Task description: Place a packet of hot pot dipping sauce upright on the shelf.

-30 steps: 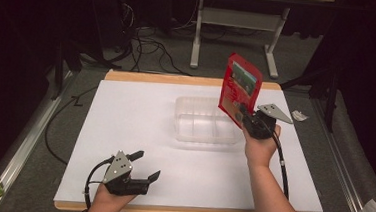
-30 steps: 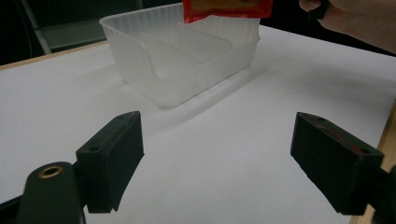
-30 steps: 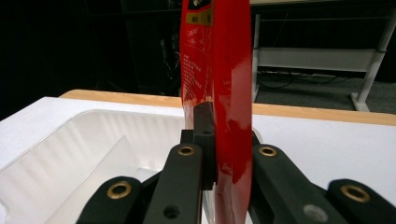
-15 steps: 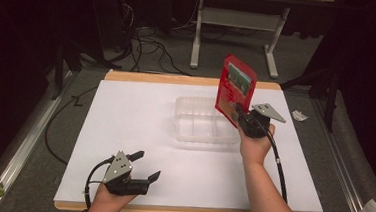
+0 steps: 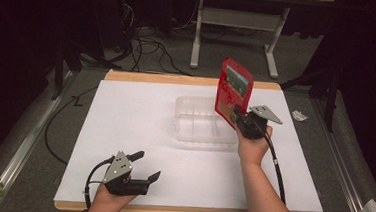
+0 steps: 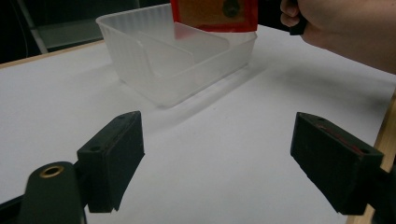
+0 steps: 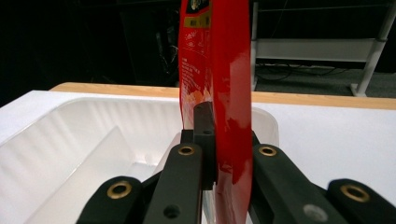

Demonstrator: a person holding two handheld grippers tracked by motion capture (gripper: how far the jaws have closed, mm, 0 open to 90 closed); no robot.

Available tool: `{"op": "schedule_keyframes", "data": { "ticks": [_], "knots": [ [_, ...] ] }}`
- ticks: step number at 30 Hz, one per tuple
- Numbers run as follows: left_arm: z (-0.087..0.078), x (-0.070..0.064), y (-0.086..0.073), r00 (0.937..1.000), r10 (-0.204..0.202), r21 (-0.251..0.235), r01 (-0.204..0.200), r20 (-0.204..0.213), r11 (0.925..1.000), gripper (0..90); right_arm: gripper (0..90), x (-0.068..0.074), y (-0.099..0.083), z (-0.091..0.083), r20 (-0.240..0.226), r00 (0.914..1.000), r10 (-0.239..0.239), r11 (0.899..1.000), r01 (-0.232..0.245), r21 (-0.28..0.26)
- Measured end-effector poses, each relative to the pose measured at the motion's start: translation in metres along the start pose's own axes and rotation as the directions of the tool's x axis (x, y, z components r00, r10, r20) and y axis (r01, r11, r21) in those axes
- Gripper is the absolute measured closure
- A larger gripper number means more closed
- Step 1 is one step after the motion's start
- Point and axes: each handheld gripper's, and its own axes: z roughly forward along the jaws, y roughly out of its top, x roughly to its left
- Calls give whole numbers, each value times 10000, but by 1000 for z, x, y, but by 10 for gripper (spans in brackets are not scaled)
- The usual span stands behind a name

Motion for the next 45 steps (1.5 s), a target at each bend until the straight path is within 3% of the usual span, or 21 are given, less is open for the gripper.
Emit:
{"op": "schedule_keyframes", "data": {
  "ticks": [17, 38, 45],
  "knots": [
    [1, 0, 0, 10000, 19, 104, -20, 97, 9999, 182, 873, 4, -9, 2, -40, 9996, -294, 9994, 295, 175],
    [2, -1, 0, 9999, 12, 107, -14, 135, 9999, 182, 857, 0, -26, 0, -190, 9981, -586, 9943, 601, 883],
    [1, -1, 0, 9999, 10, 117, -12, 141, 9999, 182, 800, 0, -29, 1, -164, 9979, -624, 9918, 638, 1107]
  ]
}}
